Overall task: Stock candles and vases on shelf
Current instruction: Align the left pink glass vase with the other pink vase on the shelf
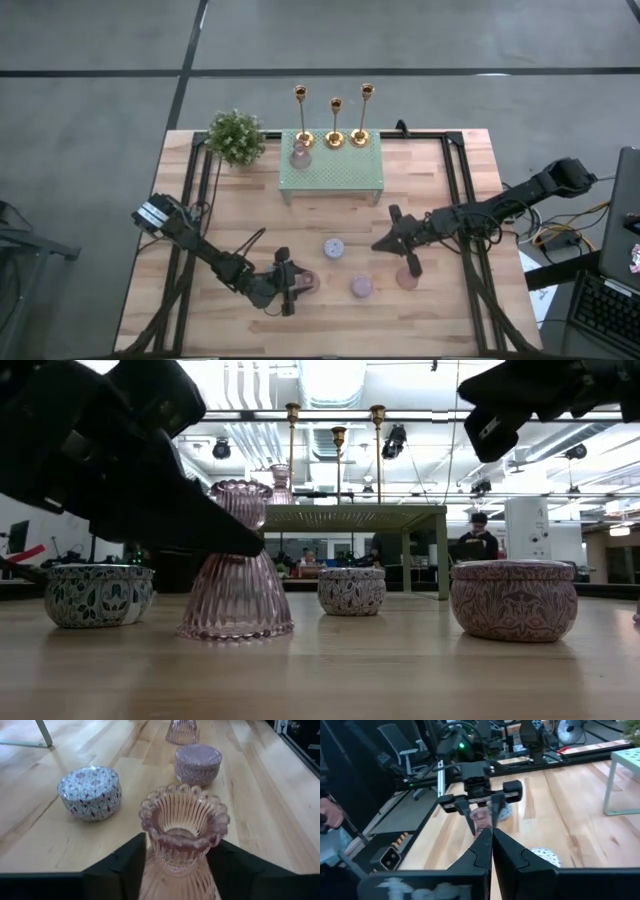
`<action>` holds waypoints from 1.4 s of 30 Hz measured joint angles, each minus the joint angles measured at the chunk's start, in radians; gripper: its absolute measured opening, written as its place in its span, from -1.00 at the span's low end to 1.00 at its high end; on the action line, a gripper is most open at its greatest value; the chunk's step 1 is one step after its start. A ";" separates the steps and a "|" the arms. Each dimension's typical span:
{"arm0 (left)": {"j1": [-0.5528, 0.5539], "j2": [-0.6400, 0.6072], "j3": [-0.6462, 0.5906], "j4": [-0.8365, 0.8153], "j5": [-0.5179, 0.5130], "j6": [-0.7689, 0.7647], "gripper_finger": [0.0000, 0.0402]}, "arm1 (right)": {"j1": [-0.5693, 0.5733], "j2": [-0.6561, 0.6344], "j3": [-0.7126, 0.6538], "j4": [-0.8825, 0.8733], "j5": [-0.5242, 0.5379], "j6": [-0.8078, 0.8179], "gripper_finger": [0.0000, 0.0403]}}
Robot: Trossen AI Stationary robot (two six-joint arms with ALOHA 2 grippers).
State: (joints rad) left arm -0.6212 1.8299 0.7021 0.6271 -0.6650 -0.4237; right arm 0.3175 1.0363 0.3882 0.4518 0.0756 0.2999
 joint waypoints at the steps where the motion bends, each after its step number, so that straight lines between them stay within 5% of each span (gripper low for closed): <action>1: 0.000 0.000 0.000 -0.002 0.001 -0.005 0.07 | 0.006 0.000 0.000 0.002 0.000 0.000 -0.96; 9: -0.004 -0.063 -0.003 -0.013 0.131 0.029 0.44 | 0.034 0.021 0.000 0.032 0.005 0.040 -0.96; 26: -0.010 -0.332 -0.003 -0.454 0.196 -0.003 0.41 | 0.059 0.468 0.238 0.129 -0.017 0.025 -0.81; 30: -0.011 -0.386 -0.004 -0.566 0.203 -0.064 0.22 | 0.058 0.552 0.301 0.115 -0.032 0.029 -0.62; 40: -0.022 -0.527 -0.043 -0.642 0.166 -0.035 -0.88 | 0.085 0.728 0.410 0.112 -0.045 0.009 -0.20; 42: -0.026 -0.565 -0.073 -0.622 0.149 -0.033 -0.95 | 0.092 0.755 0.419 0.104 -0.022 0.009 -0.16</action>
State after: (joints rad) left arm -0.6472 1.2644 0.6291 0.0055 -0.5158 -0.4568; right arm 0.4095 1.7918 0.8072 0.5555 0.0540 0.3093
